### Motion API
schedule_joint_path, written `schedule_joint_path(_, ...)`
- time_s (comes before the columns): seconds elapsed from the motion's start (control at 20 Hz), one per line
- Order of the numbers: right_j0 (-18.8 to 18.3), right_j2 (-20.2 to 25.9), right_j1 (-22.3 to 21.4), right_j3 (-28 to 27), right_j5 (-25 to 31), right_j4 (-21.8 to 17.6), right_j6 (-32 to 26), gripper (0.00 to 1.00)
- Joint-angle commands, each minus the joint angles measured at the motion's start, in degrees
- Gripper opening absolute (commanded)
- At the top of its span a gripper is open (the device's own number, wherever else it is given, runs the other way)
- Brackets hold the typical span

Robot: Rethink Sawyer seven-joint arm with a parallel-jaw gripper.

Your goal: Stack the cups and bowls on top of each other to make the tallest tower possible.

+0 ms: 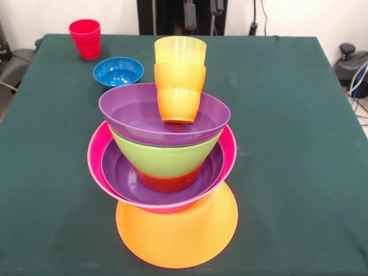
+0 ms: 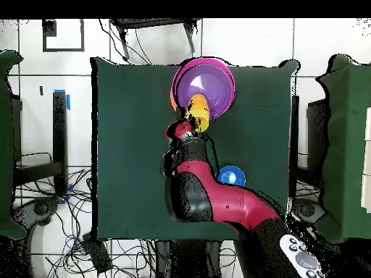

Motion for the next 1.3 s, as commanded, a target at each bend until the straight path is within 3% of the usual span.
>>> schedule_joint_path(0.05,0.9,2.2,5.1,-1.3,4.2,-1.6,8.5,1.0)
schedule_joint_path(0.6,1.2,1.8,5.7,-3.4,3.8,-1.5,7.4,1.0)
schedule_joint_path(0.9,-1.7,2.7,4.0,-6.3,7.3,-2.4,5.1,1.0)
schedule_joint_path(1.3,-3.6,4.1,2.2,-6.1,9.0,-2.5,4.9,1.0)
